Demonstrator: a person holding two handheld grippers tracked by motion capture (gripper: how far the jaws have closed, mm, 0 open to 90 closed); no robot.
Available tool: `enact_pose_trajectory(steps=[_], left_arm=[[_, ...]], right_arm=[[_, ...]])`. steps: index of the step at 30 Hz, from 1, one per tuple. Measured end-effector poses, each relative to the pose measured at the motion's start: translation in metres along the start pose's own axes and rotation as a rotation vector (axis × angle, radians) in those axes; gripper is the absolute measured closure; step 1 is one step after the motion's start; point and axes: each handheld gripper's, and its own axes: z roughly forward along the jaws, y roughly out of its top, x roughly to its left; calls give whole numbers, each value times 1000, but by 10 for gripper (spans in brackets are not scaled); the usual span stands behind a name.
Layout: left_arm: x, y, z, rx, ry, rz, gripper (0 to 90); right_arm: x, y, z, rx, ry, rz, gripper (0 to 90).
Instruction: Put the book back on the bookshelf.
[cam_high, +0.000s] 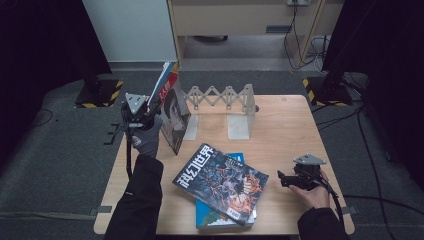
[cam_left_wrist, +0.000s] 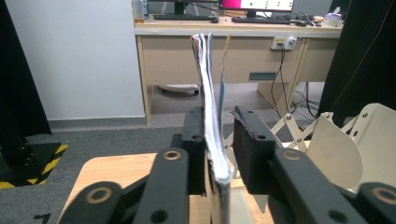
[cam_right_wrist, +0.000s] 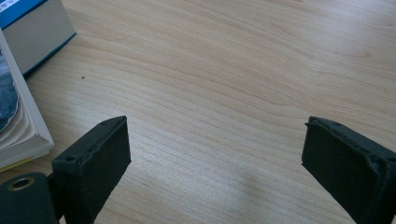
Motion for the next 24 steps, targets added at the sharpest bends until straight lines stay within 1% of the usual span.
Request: enact_pose_trajectory(steps=[4,6,7,8,9,10,11,12,13,15,16,17,18,20,21,22,24], left_arm=[[0,-1,1,6,-4,-1,671],[1,-1,1,11,-7,-4,669],[1,-2,2,21,-14,-12,661],[1,-4,5,34,-22,-21,624],[1,-4,5,34,-22,-21,609],[1,-7,7,40,-27,-27,609],[0,-13,9,42,-33,-39,604],[0,-13,9,42,-33,-39,606],[1,-18,11,46,-38,-54,618],[2,-21,14,63,-42,-73,650],[2,-21,14,63,-42,-73,671],[3,-22,15,71,-45,-81,671],[4,-21,16,72,-45,-86,751],[5,-20,15,73,-47,-85,836],[4,-19,15,76,-42,-74,850],[4,-19,15,75,-49,-76,857],[3,-19,16,67,-45,-76,861]], right_arm=[[0,0,0,0,-2,4,82],[0,0,0,0,-1,2,82],[0,0,0,0,1,2,82],[0,0,0,1,4,1,82],[0,0,0,1,4,1,82],[0,0,0,0,5,-1,82],[1,0,-1,-3,2,0,82],[1,0,-1,-2,3,1,82],[0,0,0,0,6,-2,82],[0,0,0,1,7,-2,82],[0,0,0,1,7,-2,82],[1,0,0,1,7,0,82],[0,0,0,0,7,-2,82],[0,0,0,0,6,0,83],[0,0,0,1,6,0,83],[0,0,0,1,6,-2,83],[0,0,0,0,5,-3,83]])
